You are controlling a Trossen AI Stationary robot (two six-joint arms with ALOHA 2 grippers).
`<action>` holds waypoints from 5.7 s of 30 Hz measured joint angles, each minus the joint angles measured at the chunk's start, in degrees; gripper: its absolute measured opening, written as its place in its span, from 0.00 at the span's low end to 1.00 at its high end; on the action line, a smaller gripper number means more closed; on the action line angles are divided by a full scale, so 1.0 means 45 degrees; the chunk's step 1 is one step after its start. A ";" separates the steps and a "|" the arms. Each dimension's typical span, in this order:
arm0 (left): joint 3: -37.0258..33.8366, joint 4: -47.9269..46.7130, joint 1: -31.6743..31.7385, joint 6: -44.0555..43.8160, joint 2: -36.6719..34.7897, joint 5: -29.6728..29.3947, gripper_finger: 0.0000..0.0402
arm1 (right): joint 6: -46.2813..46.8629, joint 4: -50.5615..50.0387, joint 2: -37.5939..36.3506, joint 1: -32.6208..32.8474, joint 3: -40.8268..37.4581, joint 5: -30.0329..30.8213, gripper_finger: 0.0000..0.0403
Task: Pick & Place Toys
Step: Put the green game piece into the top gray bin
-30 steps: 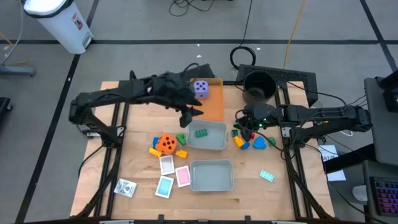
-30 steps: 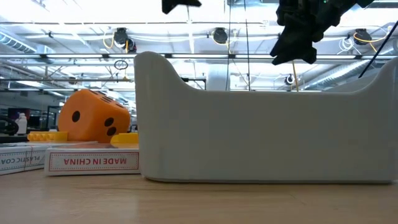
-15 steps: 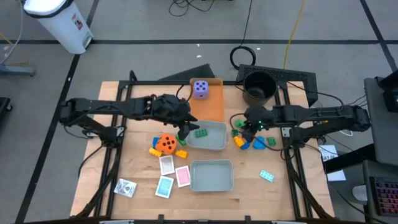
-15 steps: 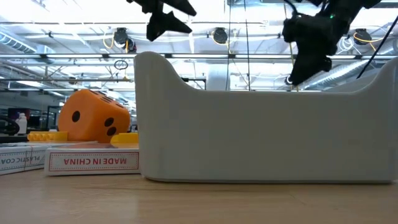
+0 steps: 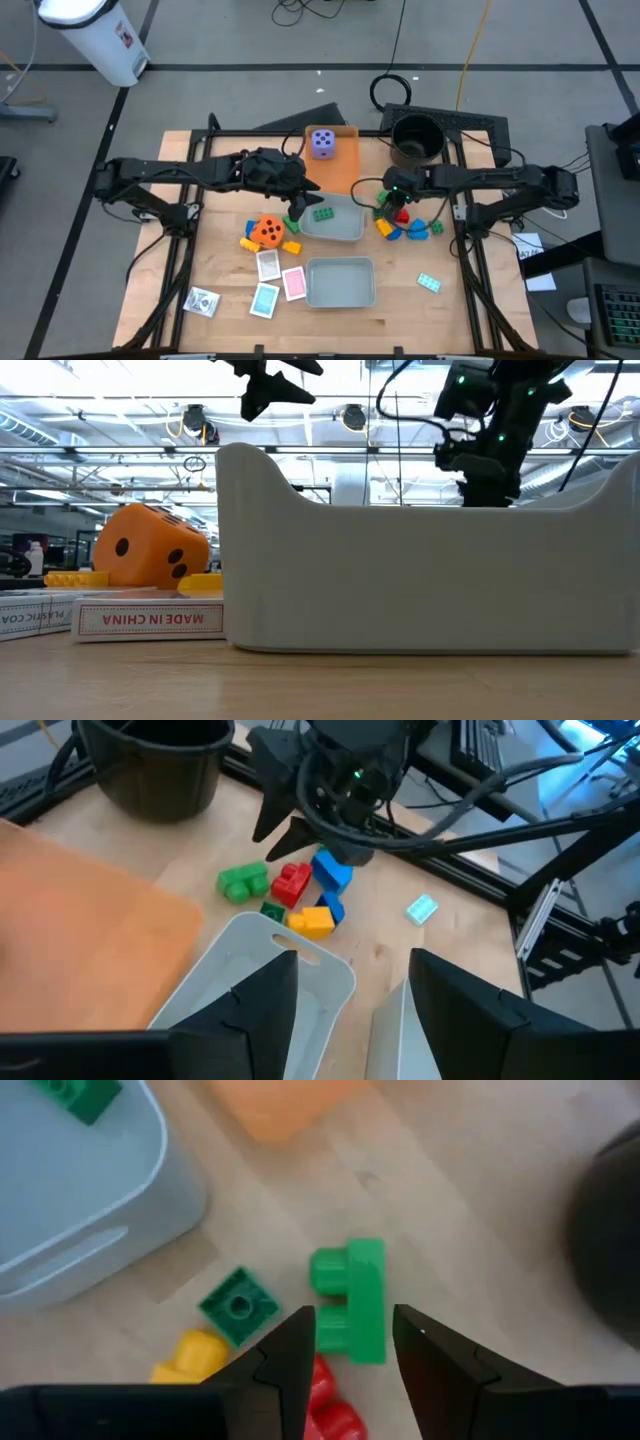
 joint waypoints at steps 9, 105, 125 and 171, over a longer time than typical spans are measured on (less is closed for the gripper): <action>0.0000 0.0010 0.0018 -0.0034 -0.0005 0.0098 0.49 | -0.0516 0.0530 0.0759 -0.1291 0.0000 -0.1860 0.35; 0.0010 -0.0126 0.0018 0.0214 -0.0005 0.0098 0.49 | -0.0413 0.0242 0.0821 -0.1706 0.0000 -0.1763 0.28; 0.0010 -0.0145 0.0018 0.0155 0.0000 0.0103 0.49 | 0.0569 0.0894 0.2389 -0.2478 0.0000 -0.3046 0.68; 0.0010 -0.0248 0.0018 0.0194 0.0000 0.0100 0.49 | 0.0084 0.0839 0.3423 -0.2212 0.0010 -0.1690 0.23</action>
